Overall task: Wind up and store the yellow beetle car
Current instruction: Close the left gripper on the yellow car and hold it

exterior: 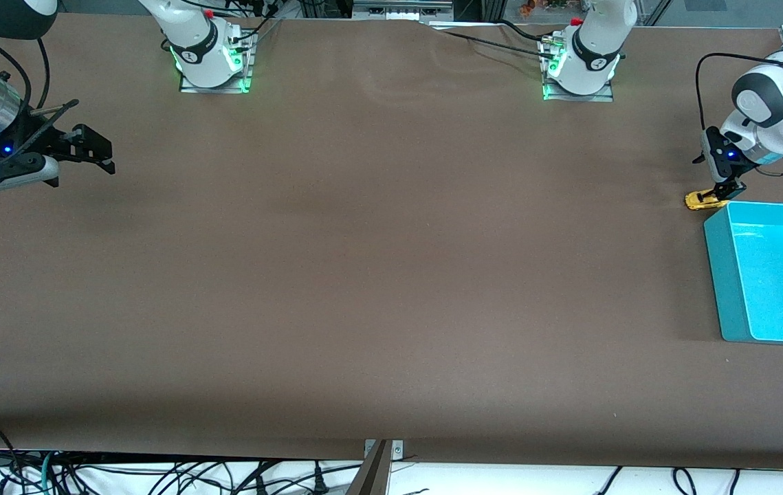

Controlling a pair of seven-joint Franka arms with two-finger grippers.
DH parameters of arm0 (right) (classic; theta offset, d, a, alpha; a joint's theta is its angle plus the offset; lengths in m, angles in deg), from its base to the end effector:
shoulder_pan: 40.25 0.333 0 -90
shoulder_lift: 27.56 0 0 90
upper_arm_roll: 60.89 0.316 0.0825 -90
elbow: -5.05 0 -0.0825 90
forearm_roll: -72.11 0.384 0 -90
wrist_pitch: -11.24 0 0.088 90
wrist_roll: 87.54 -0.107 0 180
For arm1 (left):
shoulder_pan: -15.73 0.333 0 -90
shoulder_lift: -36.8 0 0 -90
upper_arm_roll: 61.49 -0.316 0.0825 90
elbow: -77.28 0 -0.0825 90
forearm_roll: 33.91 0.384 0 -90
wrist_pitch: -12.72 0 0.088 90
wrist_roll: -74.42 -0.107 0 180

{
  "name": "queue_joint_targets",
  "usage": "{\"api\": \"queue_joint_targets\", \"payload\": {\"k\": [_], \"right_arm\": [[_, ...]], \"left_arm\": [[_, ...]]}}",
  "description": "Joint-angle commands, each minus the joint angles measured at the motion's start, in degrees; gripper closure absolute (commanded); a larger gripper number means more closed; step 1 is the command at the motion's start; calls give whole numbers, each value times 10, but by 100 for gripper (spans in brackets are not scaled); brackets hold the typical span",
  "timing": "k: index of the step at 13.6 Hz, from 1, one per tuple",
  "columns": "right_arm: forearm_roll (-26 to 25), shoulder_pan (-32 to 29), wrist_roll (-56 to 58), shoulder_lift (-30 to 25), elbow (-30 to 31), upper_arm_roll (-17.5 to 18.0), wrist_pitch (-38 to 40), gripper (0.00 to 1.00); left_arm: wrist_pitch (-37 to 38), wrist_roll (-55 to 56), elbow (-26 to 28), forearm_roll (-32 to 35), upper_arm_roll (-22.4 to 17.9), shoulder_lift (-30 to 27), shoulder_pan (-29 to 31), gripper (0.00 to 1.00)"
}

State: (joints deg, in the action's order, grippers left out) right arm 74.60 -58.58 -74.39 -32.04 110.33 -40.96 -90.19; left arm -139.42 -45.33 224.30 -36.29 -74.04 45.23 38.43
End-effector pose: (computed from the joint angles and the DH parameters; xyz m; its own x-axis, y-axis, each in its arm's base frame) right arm 0.5400 0.0243 0.5549 0.9694 0.2454 0.0099 0.2456 -0.9693 -0.0142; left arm 0.3607 0.2600 0.2082 0.1318 -0.9912 0.0140 -0.9900 -0.1309 0.0535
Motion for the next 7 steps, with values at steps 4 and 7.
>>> {"api": "queue_joint_targets", "payload": {"k": [4, 7], "right_arm": [[9, 10, -18, -5, -7, -8, 15, 0], [9, 10, -18, -5, -7, -8, 15, 0]], "left_arm": [[-27, -18, -7, 4, 1, 4, 6, 0], [-30, -17, -7, 4, 1, 10, 6, 0]]}}
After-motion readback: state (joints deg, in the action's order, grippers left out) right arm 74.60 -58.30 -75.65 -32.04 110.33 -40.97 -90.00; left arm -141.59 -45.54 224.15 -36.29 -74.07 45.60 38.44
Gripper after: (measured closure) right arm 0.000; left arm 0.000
